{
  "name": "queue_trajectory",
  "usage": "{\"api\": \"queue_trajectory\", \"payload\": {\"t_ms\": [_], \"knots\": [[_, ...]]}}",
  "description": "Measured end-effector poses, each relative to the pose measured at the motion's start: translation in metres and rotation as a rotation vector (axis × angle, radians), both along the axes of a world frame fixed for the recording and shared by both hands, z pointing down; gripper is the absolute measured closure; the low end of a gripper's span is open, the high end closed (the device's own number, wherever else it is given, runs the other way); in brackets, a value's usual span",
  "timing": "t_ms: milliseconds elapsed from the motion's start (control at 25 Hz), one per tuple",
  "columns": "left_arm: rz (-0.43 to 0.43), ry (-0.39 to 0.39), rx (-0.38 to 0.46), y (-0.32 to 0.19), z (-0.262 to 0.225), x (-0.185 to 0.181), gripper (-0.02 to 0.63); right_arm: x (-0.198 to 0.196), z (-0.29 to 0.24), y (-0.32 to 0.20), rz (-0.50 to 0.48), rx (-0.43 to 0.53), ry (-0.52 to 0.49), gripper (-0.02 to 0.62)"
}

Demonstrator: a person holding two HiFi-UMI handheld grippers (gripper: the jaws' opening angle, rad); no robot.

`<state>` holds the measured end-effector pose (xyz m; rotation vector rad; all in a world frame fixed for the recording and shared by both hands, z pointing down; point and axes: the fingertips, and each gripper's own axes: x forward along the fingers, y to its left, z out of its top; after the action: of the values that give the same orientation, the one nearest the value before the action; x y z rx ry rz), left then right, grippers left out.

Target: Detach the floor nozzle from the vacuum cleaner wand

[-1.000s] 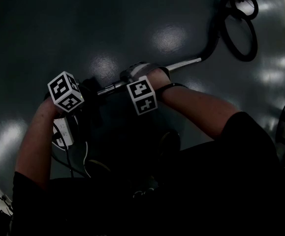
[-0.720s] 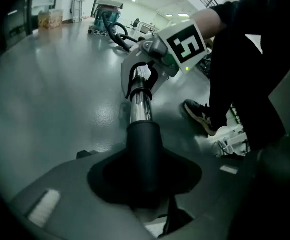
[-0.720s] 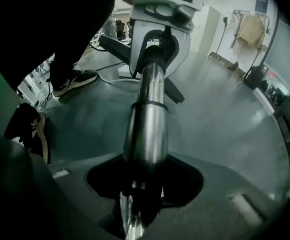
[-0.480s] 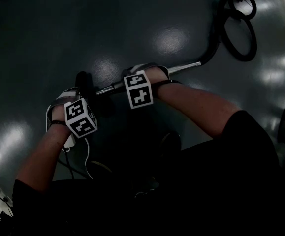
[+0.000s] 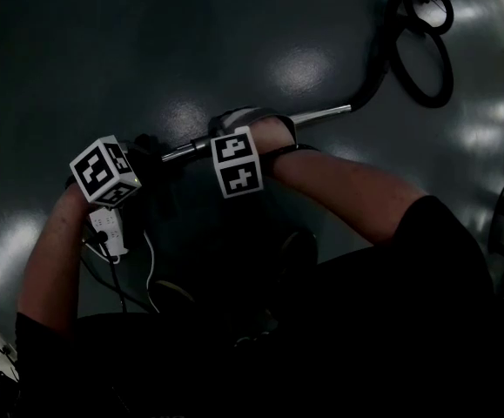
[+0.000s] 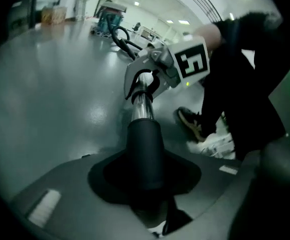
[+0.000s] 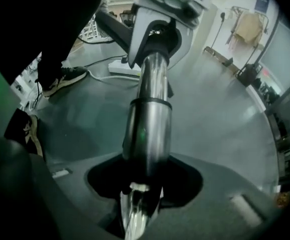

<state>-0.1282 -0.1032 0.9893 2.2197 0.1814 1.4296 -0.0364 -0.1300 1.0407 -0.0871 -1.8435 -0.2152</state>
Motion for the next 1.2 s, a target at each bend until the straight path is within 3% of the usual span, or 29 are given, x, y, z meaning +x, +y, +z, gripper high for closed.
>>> {"api": "queue_trajectory", "payload": {"t_ms": [80, 120, 200, 280, 480, 520, 560, 640, 800, 1040, 1120, 1200], "knots": [[-0.085, 0.049, -0.166, 0.010, -0.008, 0.005, 0.453, 0.002, 0.000, 0.001, -0.022, 0.034, 0.010, 0.442], [-0.112, 0.064, -0.202, 0.013, -0.010, 0.007, 0.451, 0.003, 0.000, 0.002, -0.026, 0.035, 0.011, 0.442], [-0.110, 0.058, -0.148, 0.012, -0.010, 0.007, 0.454, 0.003, -0.001, 0.004, -0.015, 0.007, 0.004, 0.443], [-0.041, 0.020, 0.044, 0.001, -0.008, 0.003, 0.454, 0.002, -0.004, 0.003, 0.009, -0.037, -0.009, 0.443], [0.212, -0.058, 0.677, -0.037, -0.009, -0.001, 0.456, 0.004, -0.013, -0.008, 0.073, -0.089, -0.030, 0.443], [0.238, -0.057, 0.745, -0.041, -0.009, 0.000, 0.456, 0.005, -0.014, -0.010, 0.080, -0.087, -0.028, 0.443], [0.243, -0.050, 0.761, -0.042, -0.009, 0.000, 0.456, 0.006, -0.014, -0.011, 0.081, -0.082, -0.025, 0.443], [0.214, -0.024, 0.681, -0.037, -0.008, 0.001, 0.454, 0.007, -0.013, -0.010, 0.065, -0.060, -0.012, 0.443], [0.123, 0.029, 0.434, -0.020, -0.008, 0.003, 0.451, 0.008, -0.010, -0.006, 0.021, 0.005, 0.007, 0.442], [-0.168, 0.081, -0.203, 0.018, -0.022, 0.004, 0.451, 0.004, -0.007, 0.001, -0.037, 0.099, 0.014, 0.442], [-0.197, 0.085, -0.242, 0.020, -0.026, 0.004, 0.451, 0.002, -0.009, 0.002, -0.038, 0.088, 0.002, 0.443], [-0.137, 0.070, -0.100, 0.016, -0.026, 0.005, 0.451, 0.004, -0.011, 0.004, -0.021, 0.050, -0.006, 0.443]]}}
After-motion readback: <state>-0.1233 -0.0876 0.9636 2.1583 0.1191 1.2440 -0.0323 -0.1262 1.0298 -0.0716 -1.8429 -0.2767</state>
